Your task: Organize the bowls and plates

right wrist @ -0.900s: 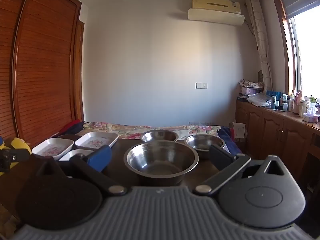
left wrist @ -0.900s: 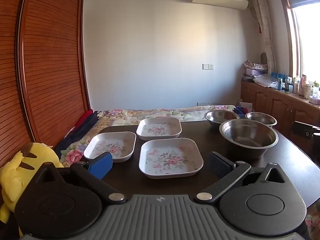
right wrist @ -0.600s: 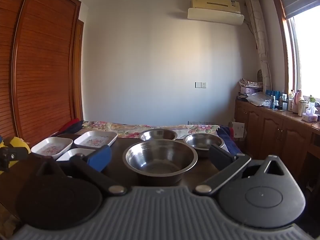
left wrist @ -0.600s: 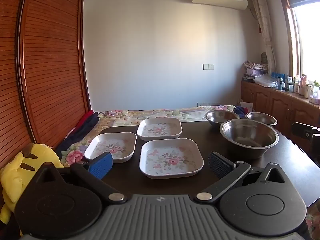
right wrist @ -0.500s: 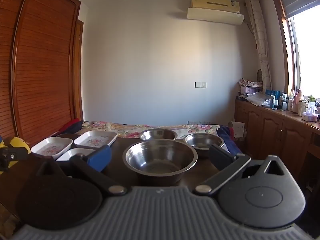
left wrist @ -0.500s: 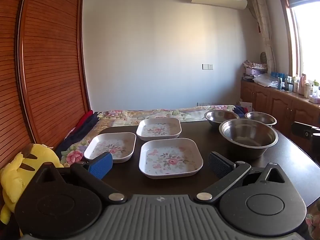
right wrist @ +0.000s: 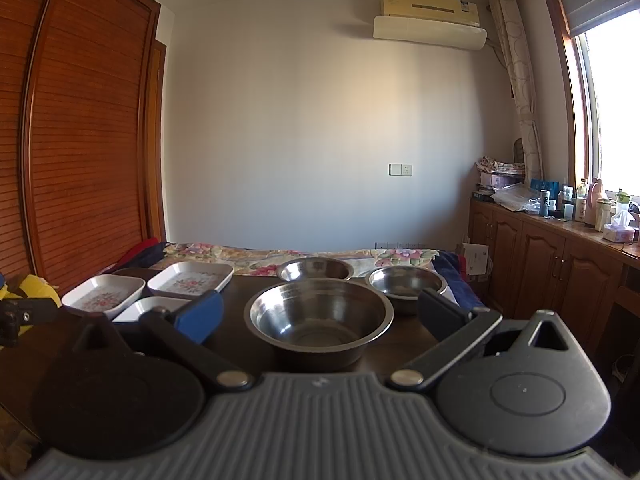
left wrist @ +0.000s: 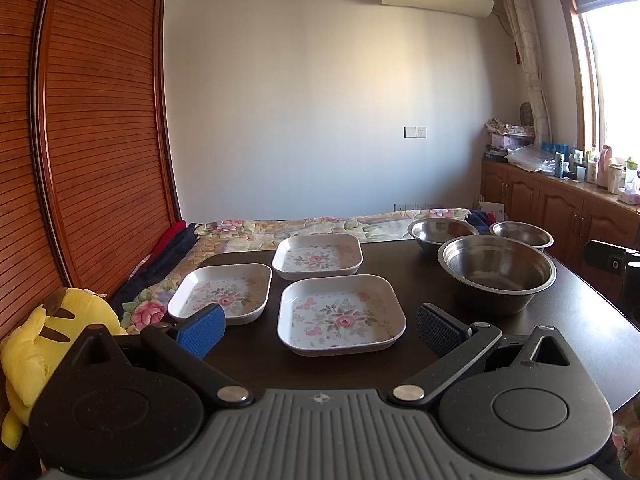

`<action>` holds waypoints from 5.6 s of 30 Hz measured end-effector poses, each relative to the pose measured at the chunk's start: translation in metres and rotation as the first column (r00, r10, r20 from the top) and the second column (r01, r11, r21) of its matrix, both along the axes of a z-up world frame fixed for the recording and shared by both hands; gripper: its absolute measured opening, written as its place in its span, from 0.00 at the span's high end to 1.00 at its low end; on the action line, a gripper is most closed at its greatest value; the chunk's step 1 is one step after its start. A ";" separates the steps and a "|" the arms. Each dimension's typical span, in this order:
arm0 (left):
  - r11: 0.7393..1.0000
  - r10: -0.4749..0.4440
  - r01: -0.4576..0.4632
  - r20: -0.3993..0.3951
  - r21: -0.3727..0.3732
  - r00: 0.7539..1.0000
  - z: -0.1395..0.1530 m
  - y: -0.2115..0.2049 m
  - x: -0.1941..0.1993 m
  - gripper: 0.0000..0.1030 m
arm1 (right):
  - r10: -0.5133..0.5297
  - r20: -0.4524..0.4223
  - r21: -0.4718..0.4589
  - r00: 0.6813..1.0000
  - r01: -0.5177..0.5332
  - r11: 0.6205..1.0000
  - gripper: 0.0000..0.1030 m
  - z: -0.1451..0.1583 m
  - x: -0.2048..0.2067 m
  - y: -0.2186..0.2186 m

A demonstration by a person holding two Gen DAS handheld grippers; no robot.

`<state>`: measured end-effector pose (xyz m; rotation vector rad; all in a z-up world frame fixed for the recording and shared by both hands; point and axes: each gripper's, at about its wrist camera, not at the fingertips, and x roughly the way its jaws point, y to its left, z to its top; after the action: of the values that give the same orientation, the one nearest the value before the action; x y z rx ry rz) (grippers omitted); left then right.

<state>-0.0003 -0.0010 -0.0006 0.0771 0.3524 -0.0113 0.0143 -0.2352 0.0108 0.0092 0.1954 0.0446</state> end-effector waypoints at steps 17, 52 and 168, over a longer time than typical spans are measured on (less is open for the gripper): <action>1.000 0.000 0.000 0.000 0.001 1.000 0.000 0.000 0.000 0.00 | 0.003 0.002 -0.002 1.000 -0.003 1.000 0.00 0.000 -0.001 0.000; 1.000 -0.002 0.002 -0.002 0.003 1.000 0.001 0.000 0.000 0.00 | 0.002 0.004 -0.003 1.000 -0.002 1.000 0.00 0.001 -0.002 0.001; 0.987 -0.134 0.107 -0.254 -0.117 0.958 -0.059 0.075 0.128 0.83 | 0.344 -0.342 0.122 0.874 -0.322 0.939 0.79 -0.054 0.128 0.112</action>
<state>0.1280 0.0736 -0.0592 -0.0044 0.6106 -0.1618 0.1424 -0.1235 -0.0434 0.0450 0.5629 0.3976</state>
